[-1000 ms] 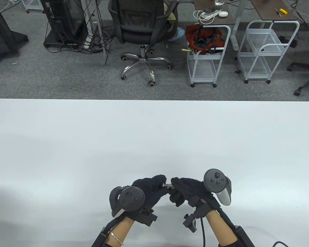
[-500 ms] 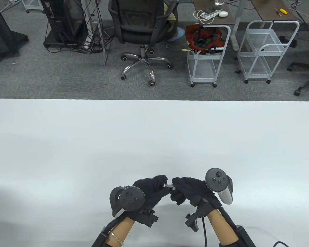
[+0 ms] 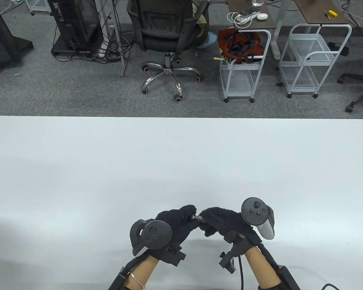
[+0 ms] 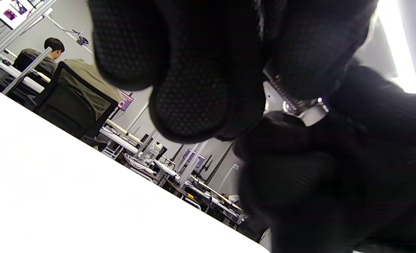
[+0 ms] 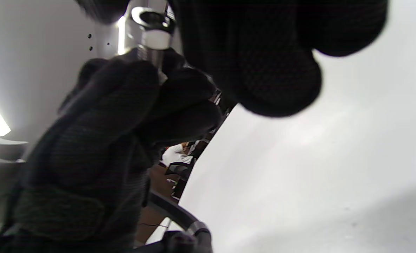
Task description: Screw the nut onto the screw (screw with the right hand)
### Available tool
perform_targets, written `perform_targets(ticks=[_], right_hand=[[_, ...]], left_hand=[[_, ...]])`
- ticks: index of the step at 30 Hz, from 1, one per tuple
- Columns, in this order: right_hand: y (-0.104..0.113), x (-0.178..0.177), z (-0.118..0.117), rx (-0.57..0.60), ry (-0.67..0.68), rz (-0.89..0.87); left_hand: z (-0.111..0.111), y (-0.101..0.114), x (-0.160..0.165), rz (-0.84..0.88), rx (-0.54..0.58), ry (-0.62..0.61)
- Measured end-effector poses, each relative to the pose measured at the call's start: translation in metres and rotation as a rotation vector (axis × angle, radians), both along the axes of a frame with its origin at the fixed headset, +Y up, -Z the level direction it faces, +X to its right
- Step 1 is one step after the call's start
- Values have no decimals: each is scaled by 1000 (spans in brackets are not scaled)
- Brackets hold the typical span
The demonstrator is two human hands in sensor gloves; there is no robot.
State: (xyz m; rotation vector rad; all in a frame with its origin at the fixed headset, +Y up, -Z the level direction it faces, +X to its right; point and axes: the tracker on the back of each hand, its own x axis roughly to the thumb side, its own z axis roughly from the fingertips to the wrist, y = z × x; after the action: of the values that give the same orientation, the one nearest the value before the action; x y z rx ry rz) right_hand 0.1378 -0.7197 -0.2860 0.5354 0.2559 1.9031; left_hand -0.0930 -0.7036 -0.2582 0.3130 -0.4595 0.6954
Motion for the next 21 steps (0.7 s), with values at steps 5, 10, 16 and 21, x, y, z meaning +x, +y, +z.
perform_targets(ticks=[5, 10, 16, 21], right_hand=[[1, -2, -2, 9, 23, 27], [0, -1, 0, -15, 32, 32], [1, -4, 0, 4, 31, 45], [1, -2, 1, -10, 49, 17]], left_hand=[[-1, 0, -1, 6, -3, 6], [0, 1, -1, 7, -3, 7], [0, 1, -2, 4, 1, 12], [0, 1, -2, 9, -3, 11]])
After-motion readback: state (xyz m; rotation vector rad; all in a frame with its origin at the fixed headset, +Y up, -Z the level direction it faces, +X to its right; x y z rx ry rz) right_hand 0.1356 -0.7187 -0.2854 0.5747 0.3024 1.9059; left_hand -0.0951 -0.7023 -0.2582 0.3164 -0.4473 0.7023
